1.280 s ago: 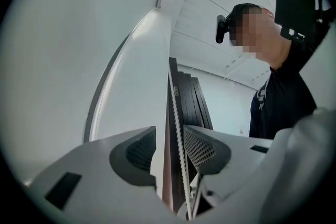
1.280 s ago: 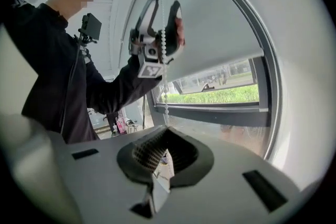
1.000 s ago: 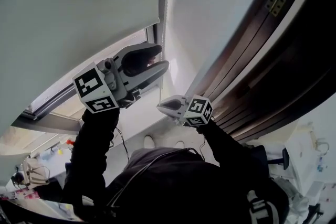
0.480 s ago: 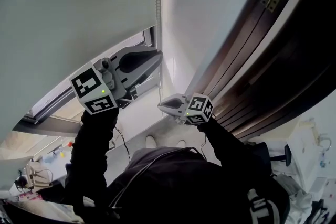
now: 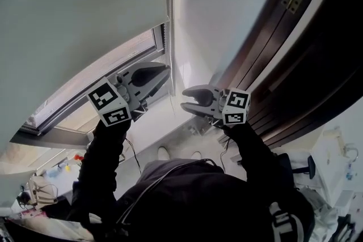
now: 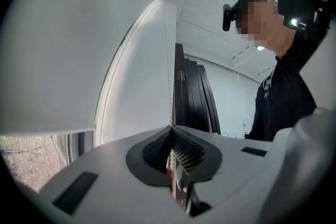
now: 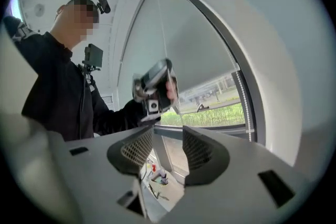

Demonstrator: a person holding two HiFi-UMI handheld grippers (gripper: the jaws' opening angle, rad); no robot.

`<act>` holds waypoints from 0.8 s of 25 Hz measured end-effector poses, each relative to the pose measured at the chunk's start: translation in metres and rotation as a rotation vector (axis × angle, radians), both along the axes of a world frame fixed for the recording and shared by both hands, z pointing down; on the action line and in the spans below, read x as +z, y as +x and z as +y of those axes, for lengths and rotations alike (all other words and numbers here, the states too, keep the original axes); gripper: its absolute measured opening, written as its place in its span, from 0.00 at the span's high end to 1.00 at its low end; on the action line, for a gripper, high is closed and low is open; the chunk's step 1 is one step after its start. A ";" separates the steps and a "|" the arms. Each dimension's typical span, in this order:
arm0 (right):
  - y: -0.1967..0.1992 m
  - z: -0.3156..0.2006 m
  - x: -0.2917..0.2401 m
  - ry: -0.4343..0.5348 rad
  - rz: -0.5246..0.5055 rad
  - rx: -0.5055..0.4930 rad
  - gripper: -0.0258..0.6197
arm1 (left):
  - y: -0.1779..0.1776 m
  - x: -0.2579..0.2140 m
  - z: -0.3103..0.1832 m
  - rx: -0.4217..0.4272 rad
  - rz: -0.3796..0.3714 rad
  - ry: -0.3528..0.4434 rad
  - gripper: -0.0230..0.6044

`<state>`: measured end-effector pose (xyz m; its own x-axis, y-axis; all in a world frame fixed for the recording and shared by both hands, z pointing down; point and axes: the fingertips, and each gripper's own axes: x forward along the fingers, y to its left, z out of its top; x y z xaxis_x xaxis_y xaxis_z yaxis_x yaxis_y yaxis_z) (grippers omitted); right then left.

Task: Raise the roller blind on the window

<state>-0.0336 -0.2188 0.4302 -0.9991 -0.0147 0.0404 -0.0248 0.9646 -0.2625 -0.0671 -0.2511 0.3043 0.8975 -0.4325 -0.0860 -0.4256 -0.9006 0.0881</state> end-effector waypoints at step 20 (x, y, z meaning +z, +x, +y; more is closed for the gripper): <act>-0.010 -0.015 -0.143 0.154 -0.132 -0.024 0.66 | 0.047 0.254 0.073 0.088 -0.021 -0.267 0.95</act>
<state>-0.0433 -0.2338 0.2877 -0.9957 0.0130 -0.0918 0.0232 0.9935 -0.1110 -0.0205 -0.1784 0.5581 0.9330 -0.3577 0.0399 -0.3511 -0.8801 0.3195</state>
